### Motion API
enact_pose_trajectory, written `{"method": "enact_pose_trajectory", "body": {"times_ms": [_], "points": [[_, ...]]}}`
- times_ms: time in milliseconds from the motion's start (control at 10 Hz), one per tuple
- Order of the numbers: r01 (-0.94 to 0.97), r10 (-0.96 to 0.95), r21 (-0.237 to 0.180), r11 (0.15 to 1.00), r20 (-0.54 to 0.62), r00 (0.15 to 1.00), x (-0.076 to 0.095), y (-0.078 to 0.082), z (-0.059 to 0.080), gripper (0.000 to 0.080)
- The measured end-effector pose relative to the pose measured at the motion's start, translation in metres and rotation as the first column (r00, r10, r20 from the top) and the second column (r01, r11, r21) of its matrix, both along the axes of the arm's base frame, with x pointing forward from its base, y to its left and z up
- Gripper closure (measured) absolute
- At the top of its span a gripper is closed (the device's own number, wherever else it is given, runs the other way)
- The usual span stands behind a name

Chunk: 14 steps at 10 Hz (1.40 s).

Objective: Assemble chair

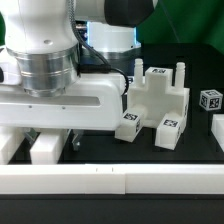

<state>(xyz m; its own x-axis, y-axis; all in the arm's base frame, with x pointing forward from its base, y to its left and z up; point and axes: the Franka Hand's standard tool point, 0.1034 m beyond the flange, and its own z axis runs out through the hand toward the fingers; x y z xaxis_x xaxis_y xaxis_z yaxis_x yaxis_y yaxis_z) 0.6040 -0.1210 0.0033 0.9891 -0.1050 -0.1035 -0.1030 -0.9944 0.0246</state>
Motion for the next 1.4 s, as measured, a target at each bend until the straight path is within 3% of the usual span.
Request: {"method": "enact_pose_trajectory", "body": {"times_ms": [200,600,800,1200,1400], "points": [[-0.003,0.003,0.001,1.0,0.001,1.0,0.001,0.002,0.001,0.0514],[-0.005,0.004,0.001,1.0,0.007,1.0,0.003,0.003,0.005,0.0514],[-0.003,0.003,0.009,1.0,0.015,1.0,0.002,0.006,0.022,0.0512],[0.002,-0.003,0.037,0.999,0.025,1.0,-0.001,0.016,0.071,0.0512],[0.003,-0.004,0.039,0.999,0.024,1.0,-0.005,0.015,0.072,0.0511]]}}
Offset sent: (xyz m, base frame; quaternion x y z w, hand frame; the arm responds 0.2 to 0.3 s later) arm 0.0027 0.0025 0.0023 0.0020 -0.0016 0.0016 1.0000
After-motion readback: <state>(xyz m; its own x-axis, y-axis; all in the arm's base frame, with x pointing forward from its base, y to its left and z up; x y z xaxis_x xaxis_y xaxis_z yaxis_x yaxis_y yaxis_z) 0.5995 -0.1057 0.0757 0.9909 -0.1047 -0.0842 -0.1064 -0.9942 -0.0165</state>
